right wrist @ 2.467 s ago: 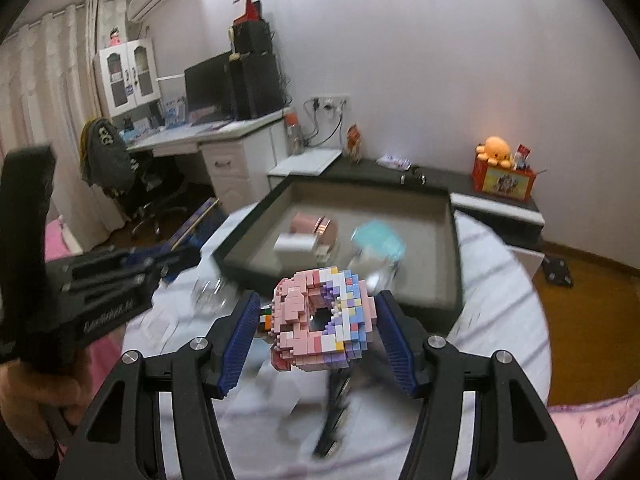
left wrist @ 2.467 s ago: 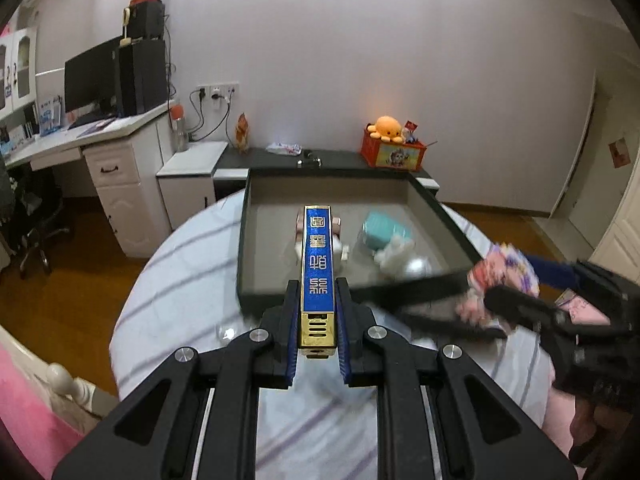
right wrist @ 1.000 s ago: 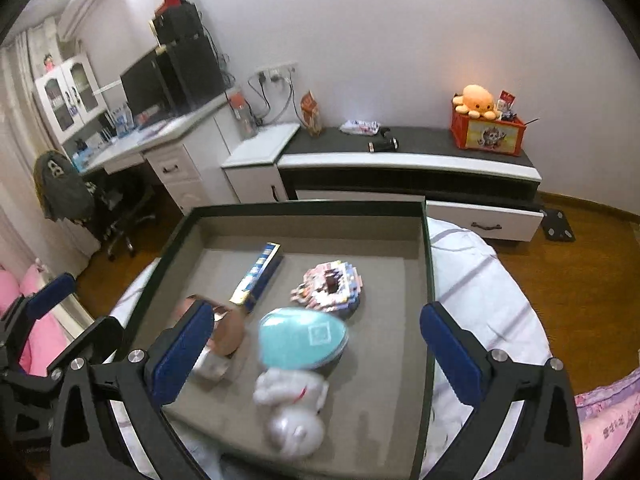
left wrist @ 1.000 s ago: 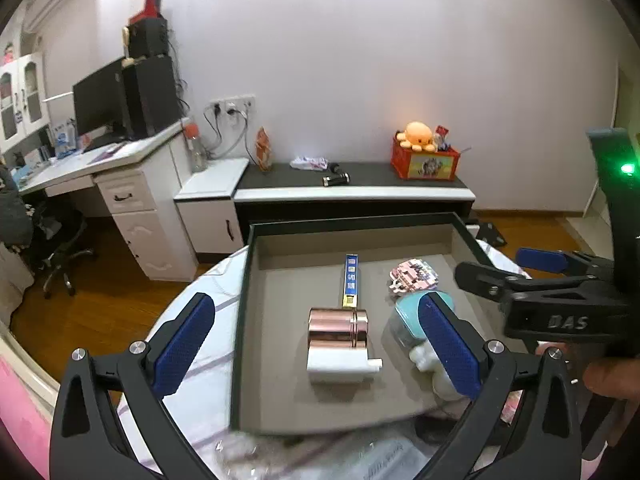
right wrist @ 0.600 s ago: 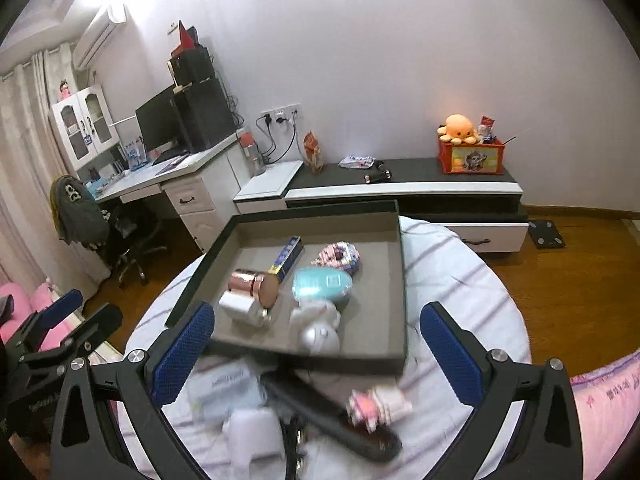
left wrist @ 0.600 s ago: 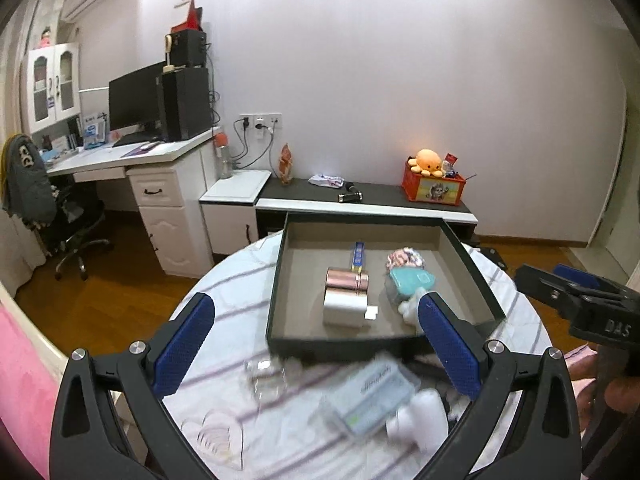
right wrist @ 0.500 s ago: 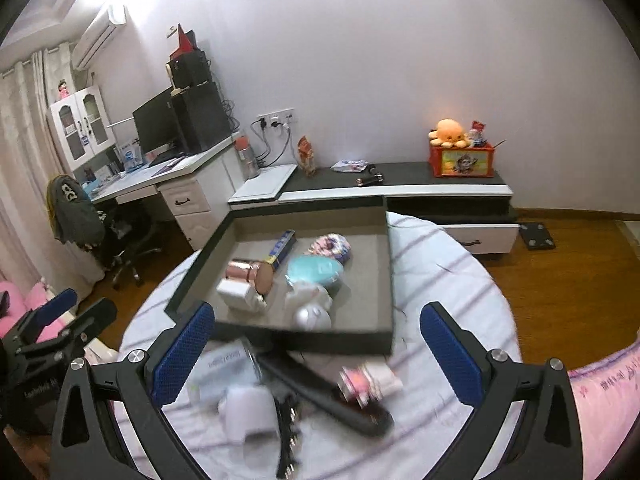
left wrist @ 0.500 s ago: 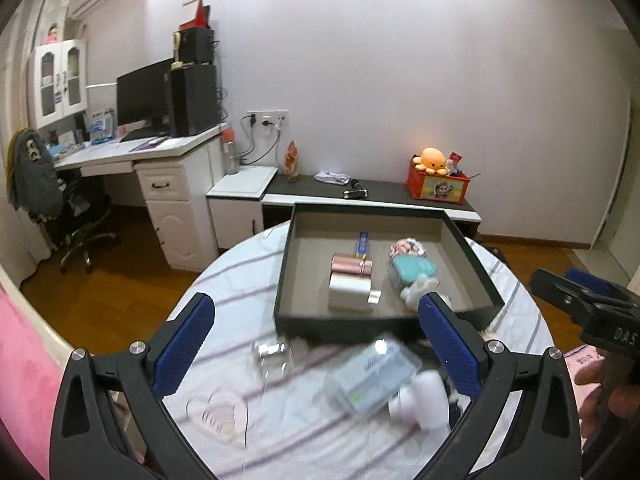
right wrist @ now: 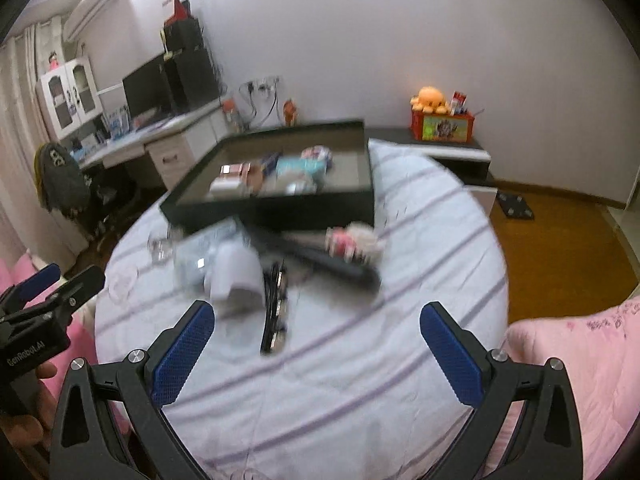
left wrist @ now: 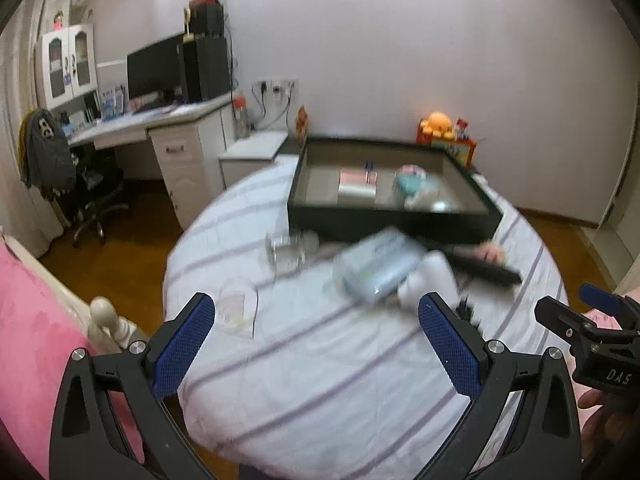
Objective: Organize rigid objects
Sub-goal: 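Withdraw both tools from the box back toward the table items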
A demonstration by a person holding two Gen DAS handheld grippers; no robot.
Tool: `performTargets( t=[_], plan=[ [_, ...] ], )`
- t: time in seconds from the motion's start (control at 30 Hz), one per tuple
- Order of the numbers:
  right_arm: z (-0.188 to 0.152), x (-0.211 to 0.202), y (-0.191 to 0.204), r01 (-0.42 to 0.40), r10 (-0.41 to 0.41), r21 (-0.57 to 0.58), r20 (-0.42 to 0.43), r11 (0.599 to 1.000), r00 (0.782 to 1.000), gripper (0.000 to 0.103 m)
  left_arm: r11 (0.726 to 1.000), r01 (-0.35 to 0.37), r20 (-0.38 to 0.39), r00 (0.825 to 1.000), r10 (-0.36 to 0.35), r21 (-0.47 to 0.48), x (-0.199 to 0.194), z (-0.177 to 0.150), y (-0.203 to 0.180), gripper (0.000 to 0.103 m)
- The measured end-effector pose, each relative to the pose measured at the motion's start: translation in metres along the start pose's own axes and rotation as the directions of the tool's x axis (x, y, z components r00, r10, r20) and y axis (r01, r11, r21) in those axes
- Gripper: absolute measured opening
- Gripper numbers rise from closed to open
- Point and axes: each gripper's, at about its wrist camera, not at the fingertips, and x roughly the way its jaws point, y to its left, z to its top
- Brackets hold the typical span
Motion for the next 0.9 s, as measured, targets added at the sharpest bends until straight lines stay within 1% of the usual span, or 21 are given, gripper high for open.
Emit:
performTargets(
  t=[0.1, 0.27, 0.53, 0.83, 0.87, 0.9],
  plan=[
    [-0.008, 0.005, 0.003, -0.019, 0.019, -0.01, -0.032, 1.0, 0.999, 0.103, 1.0, 0.005, -0.023, 1.0, -0.005, -0.014, 0.001, -0.009, 0.004, 0.103],
    [-0.01, 0.006, 0.007, -0.035, 0.034, -0.023, -0.041, 0.999, 0.999, 0.103, 1.0, -0.011, -0.023, 1.0, 0.01, -0.021, 0.0, -0.014, 0.01, 0.103],
    [-0.016, 0.011, 0.011, -0.024, 0.022, -0.032, -0.065, 0.999, 0.998, 0.103, 1.0, -0.005, -0.038, 0.999, 0.005, -0.006, 0.005, -0.014, 0.008, 0.103],
    [-0.021, 0.032, 0.015, -0.017, 0.013, -0.041, -0.11, 0.999, 0.994, 0.103, 1.0, 0.006, -0.06, 0.998, -0.005, 0.004, 0.015, -0.018, 0.004, 0.103],
    [-0.021, 0.033, 0.016, -0.019, 0.015, -0.041, -0.11, 0.999, 0.994, 0.102, 1.0, 0.004, -0.062, 0.998, -0.004, 0.001, 0.017, -0.019, 0.005, 0.103],
    [-0.02, 0.035, 0.017, -0.019, 0.014, -0.043, -0.111, 0.999, 0.994, 0.1, 1.0, 0.002, -0.064, 0.998, -0.002, -0.002, 0.018, -0.019, 0.007, 0.103]
  ],
)
